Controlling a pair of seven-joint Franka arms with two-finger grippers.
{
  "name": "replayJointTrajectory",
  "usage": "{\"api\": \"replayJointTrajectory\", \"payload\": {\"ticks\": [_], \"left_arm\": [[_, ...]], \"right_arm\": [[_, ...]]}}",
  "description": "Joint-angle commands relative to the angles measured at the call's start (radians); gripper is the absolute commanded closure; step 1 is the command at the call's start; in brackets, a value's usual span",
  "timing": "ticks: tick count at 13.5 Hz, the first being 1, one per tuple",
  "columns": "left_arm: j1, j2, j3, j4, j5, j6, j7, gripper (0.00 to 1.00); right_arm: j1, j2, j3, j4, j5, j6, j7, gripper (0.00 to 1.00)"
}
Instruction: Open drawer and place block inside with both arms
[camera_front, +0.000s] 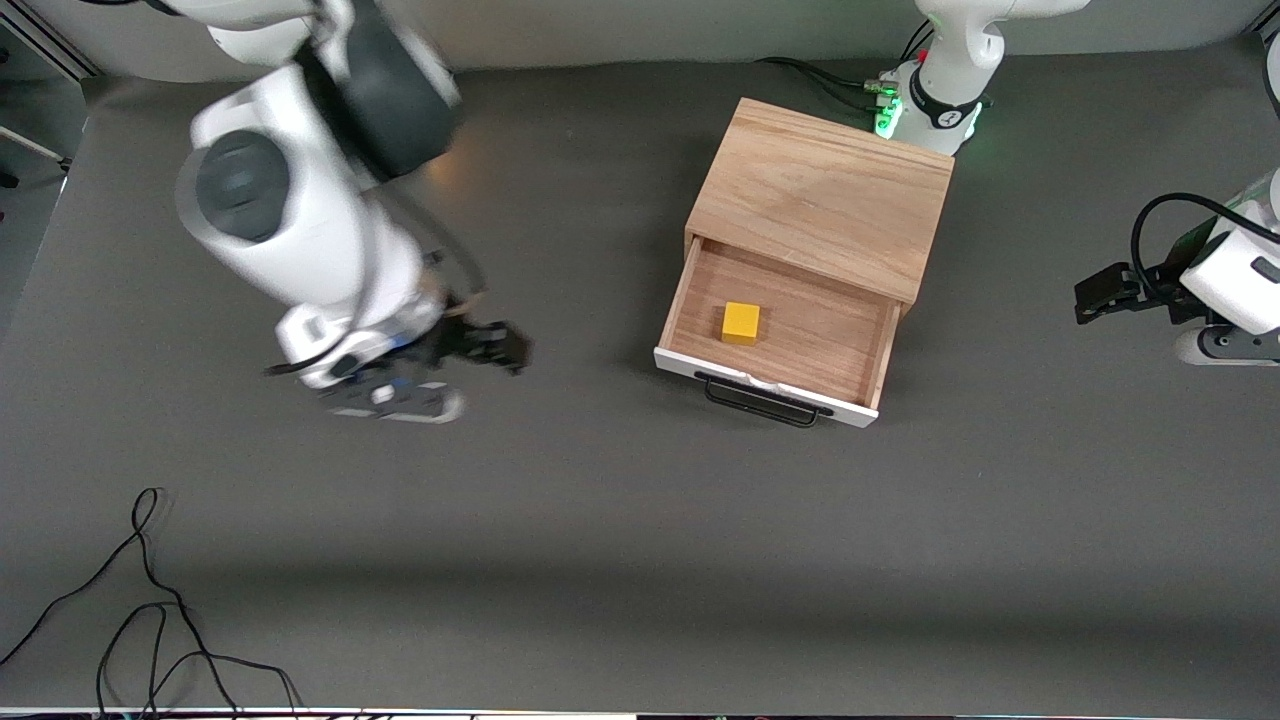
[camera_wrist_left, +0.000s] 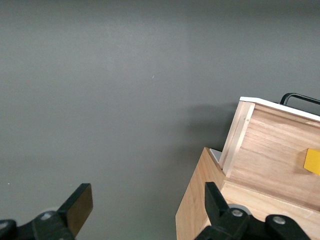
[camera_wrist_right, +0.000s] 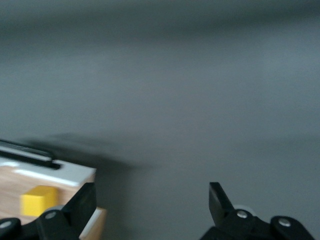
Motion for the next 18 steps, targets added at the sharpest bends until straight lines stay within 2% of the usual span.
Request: {"api": "replayJointTrajectory", "payload": {"ticks": [1,4,7,9,11,18], "left_arm": [[0.002,-0.001,0.000,0.000,0.011,0.010,0.015,0.00],[0.002,-0.001,0.000,0.000,0.013,0.008,0.015,0.00],[0.002,0.002,0.000,0.000,0.018,0.010,0.015,0.00],[0.004,0.003,0.000,0.000,0.018,0.010,0.015,0.00],[0.002,0.002,0.000,0.000,0.018,0.010,0.015,0.00],[0.004,0.002,-0.002,0.002,0.016,0.008,0.015,0.00]], "right_arm": [[-0.069,-0.171,0.014,-0.228,-0.006,0.014,-0.087,0.00],[-0.173,-0.308,0.018,-0.393,-0.040,0.033,-0.171,0.00],[-0.220,-0.423,0.018,-0.510,-0.138,0.038,-0.210,0.00],[-0.255,-0.501,0.018,-0.607,-0.141,0.085,-0.255,0.00],[-0.276,-0.517,0.017,-0.627,-0.141,0.098,-0.351,0.00],[-0.303,-0.500,0.015,-0.607,-0.132,0.087,-0.384,0.00]]}}
